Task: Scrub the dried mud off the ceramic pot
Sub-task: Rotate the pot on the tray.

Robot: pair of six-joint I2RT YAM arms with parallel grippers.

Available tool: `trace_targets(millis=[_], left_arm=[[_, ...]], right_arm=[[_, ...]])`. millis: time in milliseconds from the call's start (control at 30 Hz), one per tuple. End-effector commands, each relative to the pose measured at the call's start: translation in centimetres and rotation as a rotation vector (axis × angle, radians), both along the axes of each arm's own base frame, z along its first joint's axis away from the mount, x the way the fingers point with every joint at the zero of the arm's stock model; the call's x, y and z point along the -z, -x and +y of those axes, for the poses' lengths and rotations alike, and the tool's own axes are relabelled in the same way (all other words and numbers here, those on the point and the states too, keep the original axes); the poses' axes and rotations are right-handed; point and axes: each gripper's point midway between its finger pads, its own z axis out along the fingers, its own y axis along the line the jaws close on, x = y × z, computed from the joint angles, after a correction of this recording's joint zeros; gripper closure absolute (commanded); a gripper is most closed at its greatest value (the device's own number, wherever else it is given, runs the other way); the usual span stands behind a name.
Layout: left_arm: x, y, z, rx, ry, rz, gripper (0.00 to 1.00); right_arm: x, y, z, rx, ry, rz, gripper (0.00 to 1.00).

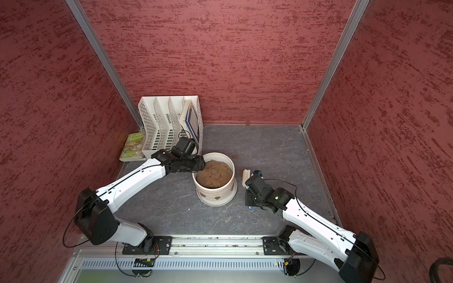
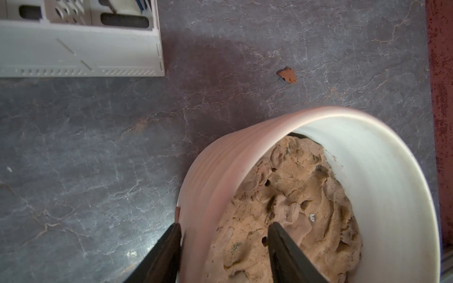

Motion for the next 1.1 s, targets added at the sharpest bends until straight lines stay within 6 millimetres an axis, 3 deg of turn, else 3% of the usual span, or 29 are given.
trace_targets(millis=[0,267,533,733,967,1067], left_arm=[[-1.0,-1.8,-0.5,0.049,0.014,-0.057,0.40],[-0.7,-3.8,-1.1,0.062,0.013,-0.109,0.43],[-0.3,-4.1,-0.4,0.036,-0.046,-0.098,0.61],[-0.8,-2.8,2.1,-0.035,-0.146,-0.089,0.73],[-0.3,-0.6,5.2,-0.100,-0.236,-0.038,0.94],[-0.7,0.4,5.8,-0.107,-0.235,-0.024,0.99]], right_arm=[[-0.4,0.0,-0.3,0.025,0.023,-0.017,1.00],[-0.9,0.0,-0.3,0.035,0.035,-0.005,1.00],[-0.9,0.0,0.1,0.038,0.021,0.007,1.00],[-0.8,0.1,0.1,0.036,0.028,0.013,1.00],[-0.7,0.0,0.5,0.026,0.021,0.017,1.00],[-0.6,-0.1,0.8,0.016,0.020,0.025,1.00]])
